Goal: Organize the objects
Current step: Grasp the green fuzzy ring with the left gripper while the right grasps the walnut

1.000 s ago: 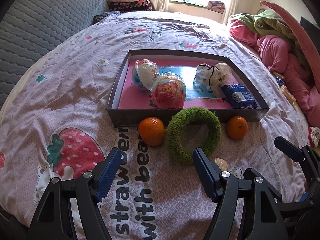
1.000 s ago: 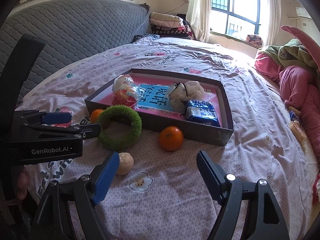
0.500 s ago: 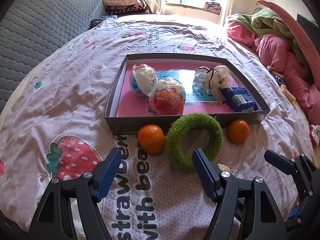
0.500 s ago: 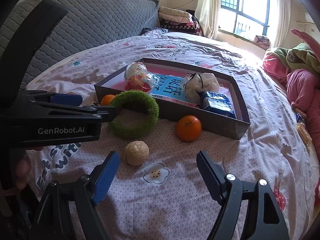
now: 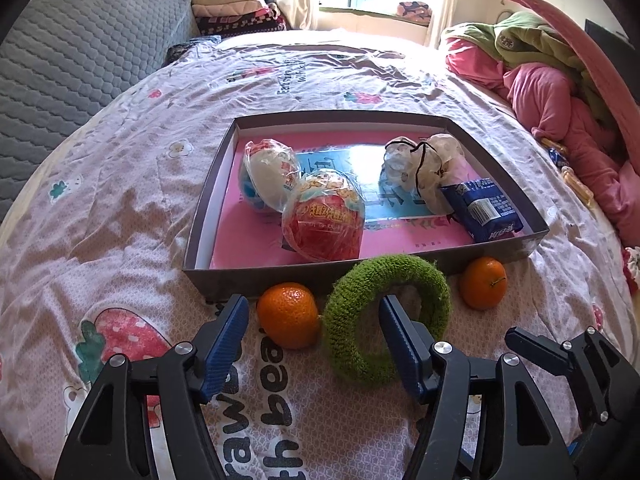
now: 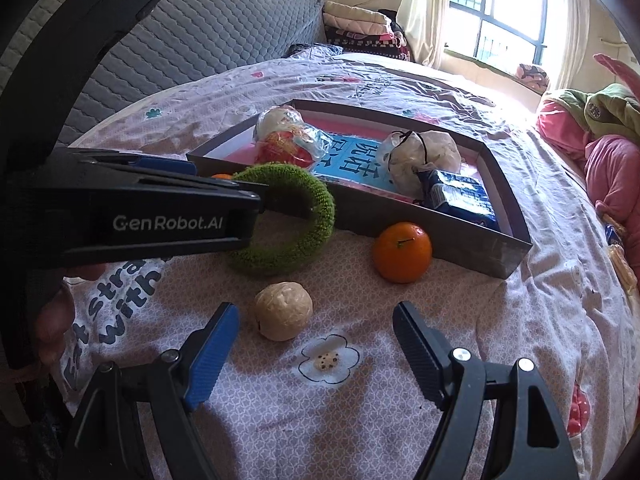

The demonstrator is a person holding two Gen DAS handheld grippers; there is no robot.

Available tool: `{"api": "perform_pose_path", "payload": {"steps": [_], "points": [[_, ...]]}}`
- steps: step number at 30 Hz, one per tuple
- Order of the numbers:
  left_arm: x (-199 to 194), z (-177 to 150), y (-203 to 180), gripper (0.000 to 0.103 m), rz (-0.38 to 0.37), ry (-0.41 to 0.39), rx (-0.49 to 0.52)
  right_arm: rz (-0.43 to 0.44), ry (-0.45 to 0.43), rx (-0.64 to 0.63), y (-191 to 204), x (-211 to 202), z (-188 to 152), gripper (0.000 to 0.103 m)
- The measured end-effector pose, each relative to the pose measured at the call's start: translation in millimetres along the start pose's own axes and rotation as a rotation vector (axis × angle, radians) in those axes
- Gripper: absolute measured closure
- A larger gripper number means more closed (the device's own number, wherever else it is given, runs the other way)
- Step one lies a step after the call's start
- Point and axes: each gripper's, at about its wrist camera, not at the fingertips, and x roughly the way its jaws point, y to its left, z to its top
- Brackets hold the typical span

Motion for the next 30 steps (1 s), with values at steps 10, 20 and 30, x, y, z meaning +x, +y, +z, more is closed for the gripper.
{"api": "perform_pose_path", "payload": {"steps": [10,20,30], "points": [[6.2,5.0,-4.9,0.045,0.004,-0.011,0.024,-0.001,0.026,-0.021,4.9,14.0,1.5,0.042],[2.7,11.0,-7.2,0.08,0.007,-0.03,0.035,0.032,0.034,-0.05,9.8,14.9,0.4,0.068],[-3.8,12.0,-0.5,0.089,-0.035,-0.024,-0.008,0.045,-0.017,-0.003,-1.2,0.0,5.8,0.068]]}}
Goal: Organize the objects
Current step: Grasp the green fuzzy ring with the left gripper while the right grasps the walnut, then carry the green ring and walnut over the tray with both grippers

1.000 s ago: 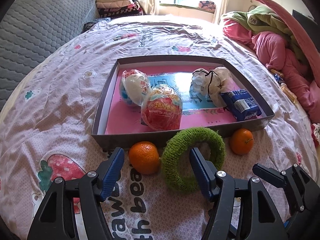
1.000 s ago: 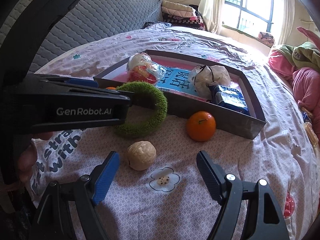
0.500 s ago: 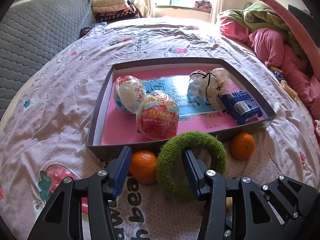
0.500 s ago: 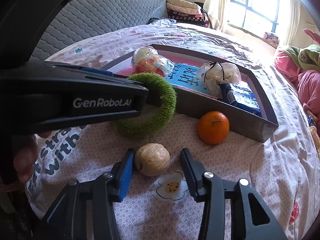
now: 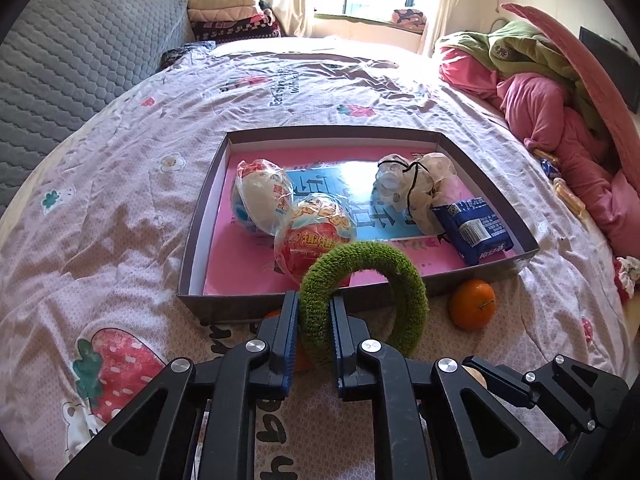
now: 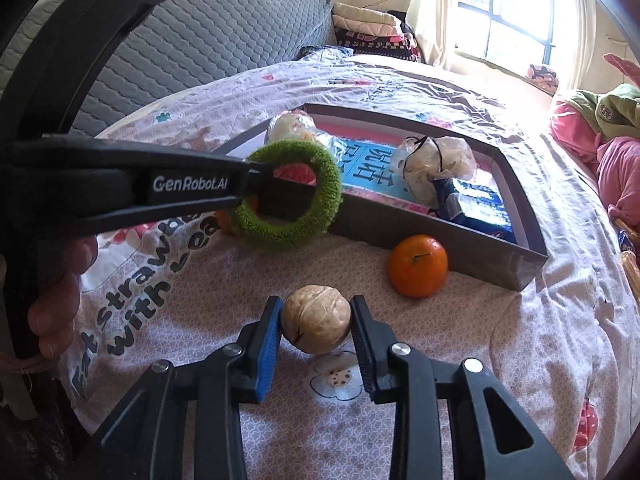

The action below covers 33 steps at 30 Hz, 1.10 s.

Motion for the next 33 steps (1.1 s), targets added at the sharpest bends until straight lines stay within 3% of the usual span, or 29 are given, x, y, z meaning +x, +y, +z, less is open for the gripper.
{"api": "perform_pose_path", "payload": {"steps": [33], "points": [[-57.3,8.7,-8.4,0.089,0.038,-0.092,-0.005,-0.039,-0.174,0.049,-20.0,-48.9,23.2,0.068]]}}
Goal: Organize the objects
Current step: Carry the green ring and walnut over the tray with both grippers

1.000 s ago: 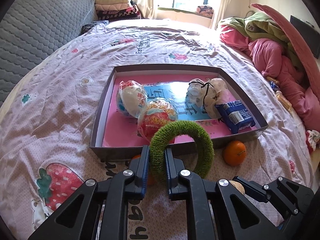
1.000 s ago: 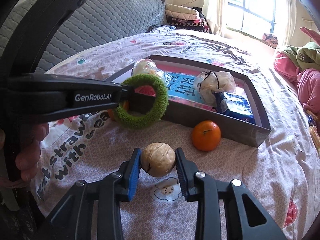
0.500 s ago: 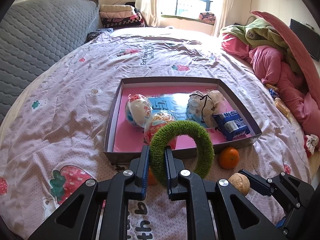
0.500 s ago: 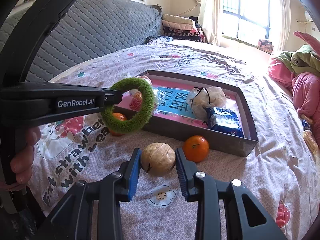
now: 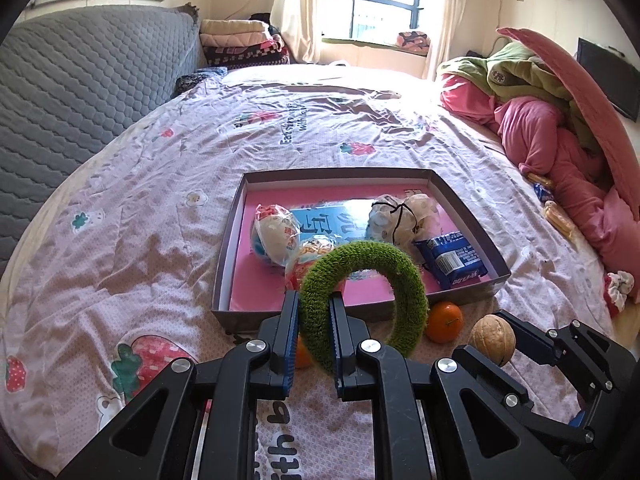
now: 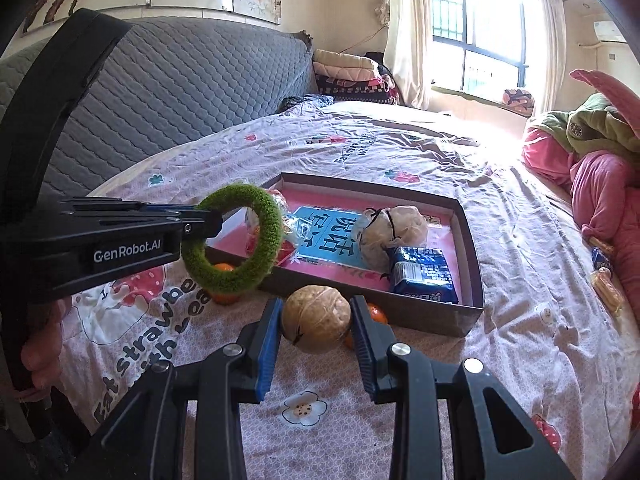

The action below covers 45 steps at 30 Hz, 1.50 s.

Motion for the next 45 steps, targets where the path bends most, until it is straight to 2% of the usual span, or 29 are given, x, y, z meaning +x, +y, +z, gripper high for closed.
{"api": "perform_pose_path", "payload": {"steps": [15,22,37,45], "points": [[-2.3,3.5,10.4,0.089,-0.01,-0.017,-0.013,-0.033,-0.025,0.031,-20.1,-5.0,12.4,0.068],[0.4,14.3,26.7,0.089,0.009,-0.035,-0.034,-0.056,-0.038,0.025,-33.1,-5.2,26.7,0.068],[23.0,45.9,61.7,0.089,0.048,-0.038,-0.077,-0.063,-0.06,0.006,-42.0,14.7,55.6,0.068],[38.1,45.7,66.9,0.089,0.05,-0.027,-0.079,-0.073,-0.063,0.004,-49.2,25.8,61.0,0.068]]}}
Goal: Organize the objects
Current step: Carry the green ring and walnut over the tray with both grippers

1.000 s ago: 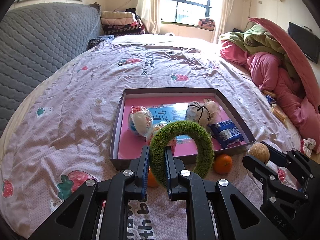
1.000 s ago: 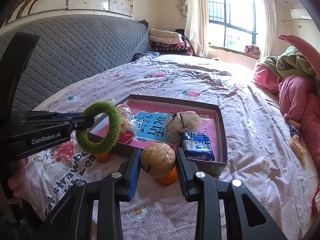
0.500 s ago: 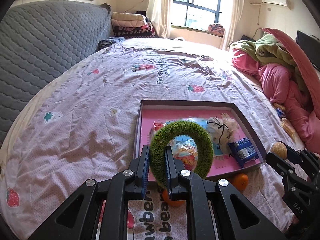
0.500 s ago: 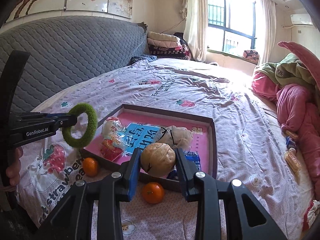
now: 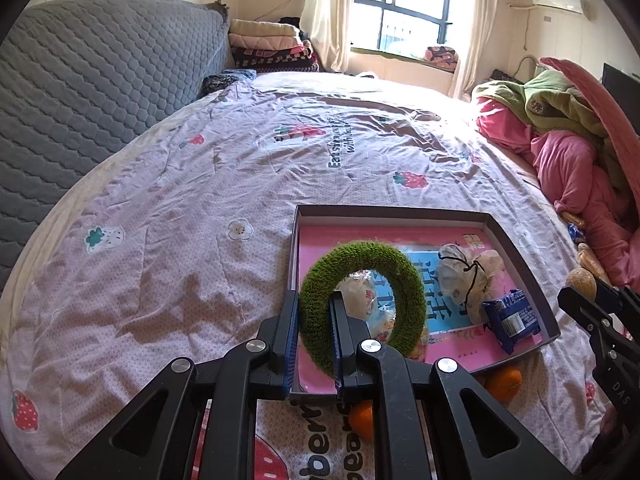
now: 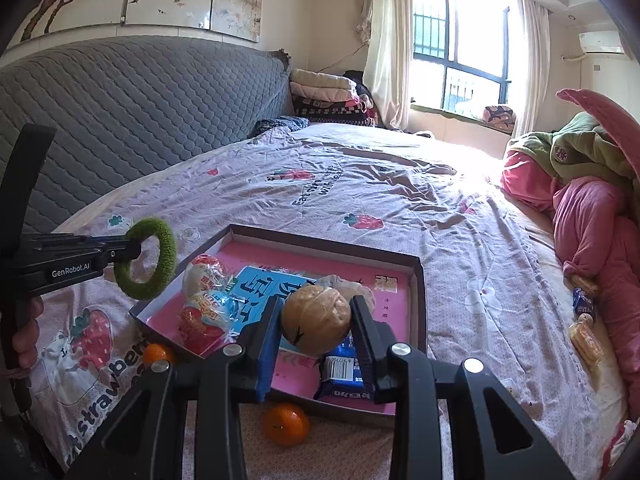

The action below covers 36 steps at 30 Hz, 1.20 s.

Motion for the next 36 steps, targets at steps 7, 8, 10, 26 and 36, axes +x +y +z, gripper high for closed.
{"api": "perform_pose_path", "payload": {"steps": [7,8,10,26,36], "points": [[11.9,-5.5,0.2,0.089,0.0,0.021,0.005,-0.024,-0.006,-0.005,-3.5,6.0,3.0,0.068],[14.0,-6.4,0.6,0.089,-0.002,0.026,0.005,-0.025,-0.006,0.001,-5.1,7.1,3.2,0.068],[18.0,-8.3,1.1,0.089,0.002,0.034,0.006,-0.026,-0.002,0.007,-7.4,9.7,3.9,0.068],[56.1,-28.5,-12.6,0.089,-0.007,0.115,0.025,0.011,0.078,-0.032,9.8,39.4,-11.0,0.068],[74.3,-35.4,-32.3,0.089,-0.037,0.152,0.053,0.032,0.141,-0.045,16.2,60.4,-21.0,0.068]]}}
